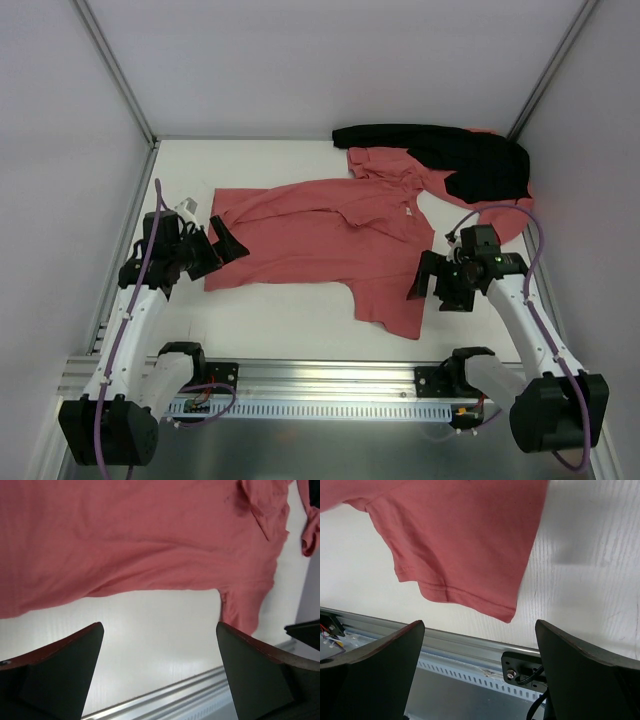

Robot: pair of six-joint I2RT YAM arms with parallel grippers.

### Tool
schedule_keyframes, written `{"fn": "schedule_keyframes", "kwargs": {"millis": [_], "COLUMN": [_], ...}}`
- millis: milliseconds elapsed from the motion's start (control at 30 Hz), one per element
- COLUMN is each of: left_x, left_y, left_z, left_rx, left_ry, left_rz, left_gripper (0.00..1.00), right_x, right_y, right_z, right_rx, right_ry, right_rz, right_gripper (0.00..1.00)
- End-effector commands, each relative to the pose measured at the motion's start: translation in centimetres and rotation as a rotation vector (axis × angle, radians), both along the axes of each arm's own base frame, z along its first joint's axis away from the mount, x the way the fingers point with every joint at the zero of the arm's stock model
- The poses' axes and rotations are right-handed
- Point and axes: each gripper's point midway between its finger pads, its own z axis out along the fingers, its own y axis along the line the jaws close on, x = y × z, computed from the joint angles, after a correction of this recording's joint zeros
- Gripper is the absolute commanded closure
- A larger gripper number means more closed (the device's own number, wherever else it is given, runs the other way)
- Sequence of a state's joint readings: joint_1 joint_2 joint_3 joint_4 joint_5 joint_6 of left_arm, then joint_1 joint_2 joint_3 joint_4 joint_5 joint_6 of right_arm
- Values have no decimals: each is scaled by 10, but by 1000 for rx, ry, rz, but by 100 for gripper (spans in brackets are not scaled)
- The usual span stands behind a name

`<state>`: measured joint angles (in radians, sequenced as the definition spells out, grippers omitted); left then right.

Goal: Fold and stack the t-shirts
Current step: Grap the side of the flattened tshirt closest away from the robot with both arms

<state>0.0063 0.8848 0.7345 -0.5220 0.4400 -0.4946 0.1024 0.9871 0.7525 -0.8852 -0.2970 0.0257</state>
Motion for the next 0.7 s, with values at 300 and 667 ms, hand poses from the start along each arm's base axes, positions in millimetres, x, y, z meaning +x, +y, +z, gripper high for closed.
{"fn": "schedule_keyframes", "kwargs": {"millis": [300, 667], "left_x": [-22, -15], "left_y": [30, 25], "left_z": [-20, -6], "left_rx": [182, 161], "left_ry": [159, 136], "left_rz": [50, 33], "left_gripper": [1, 1], "right_x": [-21, -40], "right_y": [24, 20], "right_z": [-37, -49], "right_rx": [124, 46], "right_ry": [133, 196], "right_rz": [-89, -106], "right_gripper": [1, 1]}}
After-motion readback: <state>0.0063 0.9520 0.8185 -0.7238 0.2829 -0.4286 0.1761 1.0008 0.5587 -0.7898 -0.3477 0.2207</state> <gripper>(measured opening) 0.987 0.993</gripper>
